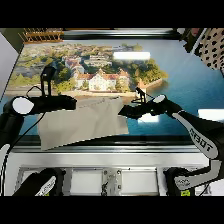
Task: Fold the clothes and pants, and hang the long-sleeved shirts on hangers.
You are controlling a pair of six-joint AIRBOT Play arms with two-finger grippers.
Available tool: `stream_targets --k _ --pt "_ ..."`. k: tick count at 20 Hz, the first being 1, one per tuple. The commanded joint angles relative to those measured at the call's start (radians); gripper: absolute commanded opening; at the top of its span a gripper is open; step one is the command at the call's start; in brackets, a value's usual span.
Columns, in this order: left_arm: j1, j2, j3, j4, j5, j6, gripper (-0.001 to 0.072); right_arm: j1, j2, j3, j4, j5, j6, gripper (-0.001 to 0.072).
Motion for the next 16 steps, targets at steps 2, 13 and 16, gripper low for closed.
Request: stream_targets --k 2,13,16 --pt "-0.077 -0.073 -0.006 -0.001 0.045 -0.016 0.0007 0.122 -0.037 0.018 0.173 -0.056 -0.097 0.0647" --pt "-0.26 -0.272 -0.003 -0.004 0.143 -0.066 0.0007 -0.06 0.217 0.036 -0.447 0.134 0.257 0.0006" --pt "-0.344 -0.381 0.049 -0.032 0.168 -0.069 0.0007 -0.159 0.357 0.039 -0.701 0.308 0.396 0.0006"
